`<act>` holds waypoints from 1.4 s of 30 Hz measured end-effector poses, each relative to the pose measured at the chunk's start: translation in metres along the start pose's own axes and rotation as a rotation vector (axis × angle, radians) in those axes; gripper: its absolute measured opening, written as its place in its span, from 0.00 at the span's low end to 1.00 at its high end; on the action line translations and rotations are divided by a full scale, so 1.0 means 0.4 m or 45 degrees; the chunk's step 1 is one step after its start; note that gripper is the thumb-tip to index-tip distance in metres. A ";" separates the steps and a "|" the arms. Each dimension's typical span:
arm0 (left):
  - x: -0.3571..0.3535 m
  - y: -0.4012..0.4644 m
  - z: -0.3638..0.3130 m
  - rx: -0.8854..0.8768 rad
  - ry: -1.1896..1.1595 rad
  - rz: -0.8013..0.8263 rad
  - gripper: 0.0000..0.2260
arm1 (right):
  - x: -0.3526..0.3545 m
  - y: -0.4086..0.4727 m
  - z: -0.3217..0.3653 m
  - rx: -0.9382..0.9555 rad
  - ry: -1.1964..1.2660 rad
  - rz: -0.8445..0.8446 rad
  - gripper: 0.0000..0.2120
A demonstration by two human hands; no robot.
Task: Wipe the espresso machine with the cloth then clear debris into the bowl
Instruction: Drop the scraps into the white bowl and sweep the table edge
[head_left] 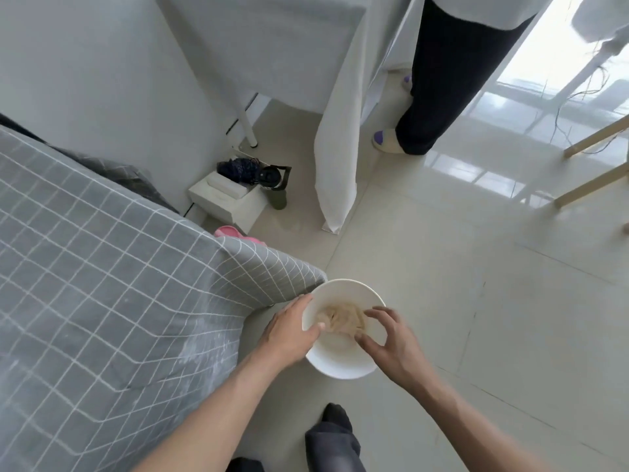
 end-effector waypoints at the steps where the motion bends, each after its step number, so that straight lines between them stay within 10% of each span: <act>1: 0.034 -0.031 -0.013 -0.012 -0.008 -0.025 0.31 | 0.017 -0.013 0.043 0.024 -0.012 0.001 0.24; 12: 0.461 -0.435 -0.083 -0.172 0.085 -0.312 0.34 | 0.079 -0.170 0.629 0.358 -0.205 0.092 0.36; 21: 0.646 -0.765 0.167 0.201 0.333 -0.511 0.33 | -0.129 -0.312 0.978 0.679 -0.521 0.313 0.40; 42: 0.492 -1.360 0.969 0.902 -0.112 -0.625 0.33 | -1.003 -0.659 1.264 1.076 -0.981 0.954 0.43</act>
Point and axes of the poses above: each hand's wrist, its own y-axis towards the middle knuckle, its own x-axis out of the back of the hand, z = x × y, the point moved 6 cm from there along y, towards the middle knuckle, and after that the axes turned 10 degrees about y, right-handed, at the moved point
